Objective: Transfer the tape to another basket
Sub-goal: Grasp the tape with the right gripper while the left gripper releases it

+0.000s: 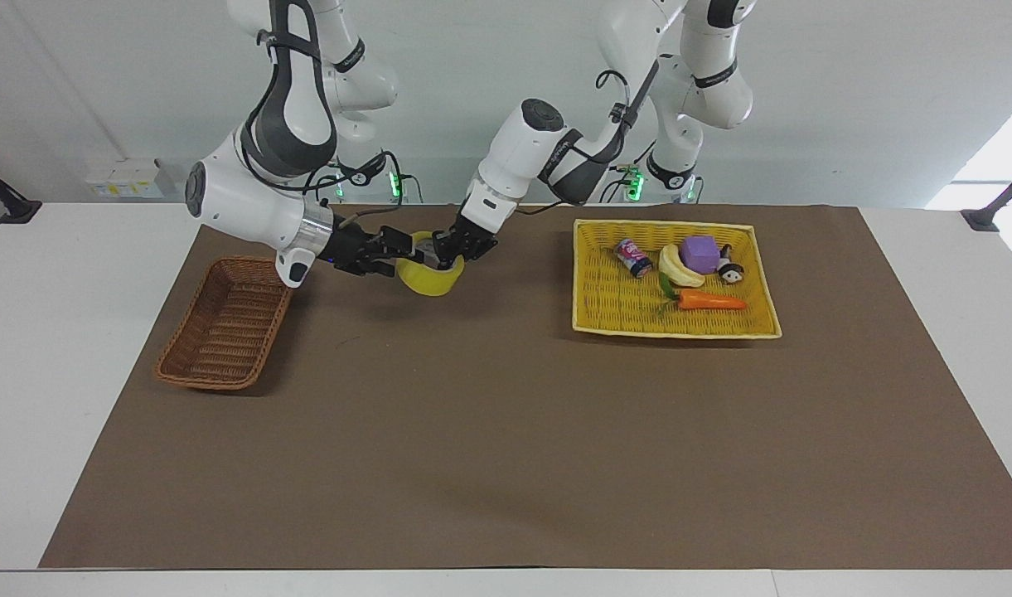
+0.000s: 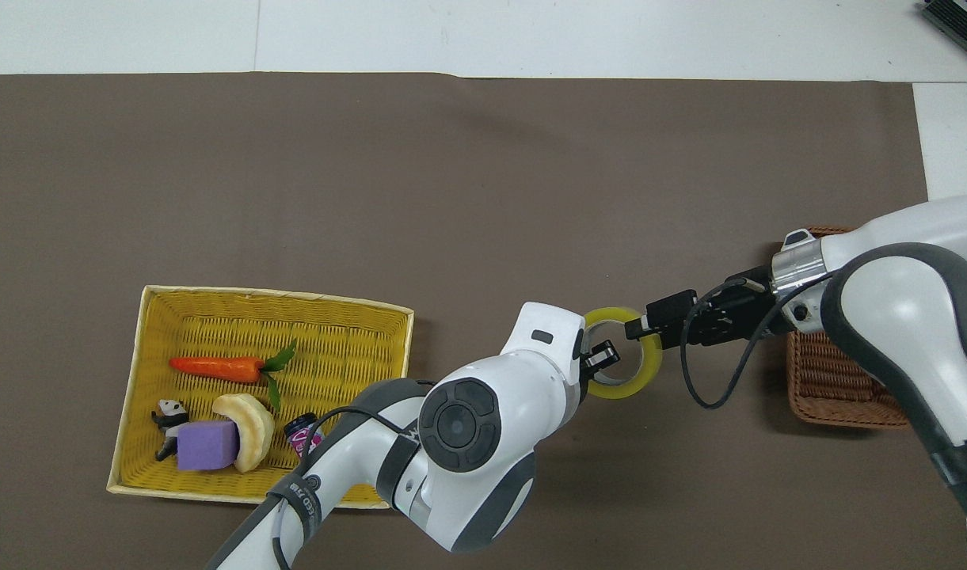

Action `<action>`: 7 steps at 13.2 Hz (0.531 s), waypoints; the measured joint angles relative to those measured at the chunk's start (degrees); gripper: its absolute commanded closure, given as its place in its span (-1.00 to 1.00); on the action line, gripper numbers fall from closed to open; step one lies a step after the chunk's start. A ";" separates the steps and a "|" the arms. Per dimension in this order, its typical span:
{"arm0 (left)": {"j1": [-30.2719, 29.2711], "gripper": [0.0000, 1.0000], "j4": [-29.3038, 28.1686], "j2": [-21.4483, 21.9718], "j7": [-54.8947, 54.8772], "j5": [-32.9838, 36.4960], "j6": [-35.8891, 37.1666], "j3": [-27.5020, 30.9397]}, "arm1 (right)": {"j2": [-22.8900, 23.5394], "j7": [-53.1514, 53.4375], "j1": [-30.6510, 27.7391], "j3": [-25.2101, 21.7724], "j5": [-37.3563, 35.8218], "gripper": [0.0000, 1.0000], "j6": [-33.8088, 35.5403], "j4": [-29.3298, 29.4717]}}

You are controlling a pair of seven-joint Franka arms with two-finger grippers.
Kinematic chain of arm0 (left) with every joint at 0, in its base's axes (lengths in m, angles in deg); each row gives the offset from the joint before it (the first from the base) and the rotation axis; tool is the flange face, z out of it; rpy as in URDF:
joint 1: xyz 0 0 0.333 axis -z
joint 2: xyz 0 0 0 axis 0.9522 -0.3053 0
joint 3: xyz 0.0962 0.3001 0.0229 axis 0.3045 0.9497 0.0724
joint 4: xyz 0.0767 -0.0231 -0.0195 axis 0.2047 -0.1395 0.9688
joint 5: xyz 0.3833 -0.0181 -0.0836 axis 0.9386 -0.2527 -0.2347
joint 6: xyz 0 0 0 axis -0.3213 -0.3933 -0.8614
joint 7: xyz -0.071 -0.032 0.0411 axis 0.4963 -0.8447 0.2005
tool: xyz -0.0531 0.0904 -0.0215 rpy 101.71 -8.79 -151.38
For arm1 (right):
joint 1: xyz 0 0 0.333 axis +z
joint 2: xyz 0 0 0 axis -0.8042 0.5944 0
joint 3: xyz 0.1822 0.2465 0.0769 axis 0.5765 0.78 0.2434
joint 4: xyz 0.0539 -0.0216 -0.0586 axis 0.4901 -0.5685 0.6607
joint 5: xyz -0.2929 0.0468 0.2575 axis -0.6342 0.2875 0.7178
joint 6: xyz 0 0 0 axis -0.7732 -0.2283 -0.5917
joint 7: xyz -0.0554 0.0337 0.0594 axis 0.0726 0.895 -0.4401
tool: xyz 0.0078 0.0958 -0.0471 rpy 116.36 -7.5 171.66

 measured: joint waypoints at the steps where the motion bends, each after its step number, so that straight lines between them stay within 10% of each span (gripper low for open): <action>1: 0.00 1.00 0.05 0.01 -0.06 -0.47 0.00 0.03 | -0.04 0.00 -0.07 -0.01 0.01 1.00 0.09 0.08; 2: 0.00 0.96 0.12 0.01 -0.08 -0.68 0.00 0.04 | -0.03 0.33 -0.14 -0.01 0.01 1.00 0.20 0.17; 4: -0.01 -0.99 0.24 0.02 -0.13 -1.11 -0.01 0.08 | -0.02 1.16 -0.19 -0.02 0.00 1.00 0.34 0.40; 7: -0.04 -1.00 1.04 0.38 -0.12 -2.22 -0.30 0.22 | 0.43 2.90 -0.42 -0.03 -0.08 1.00 0.39 0.66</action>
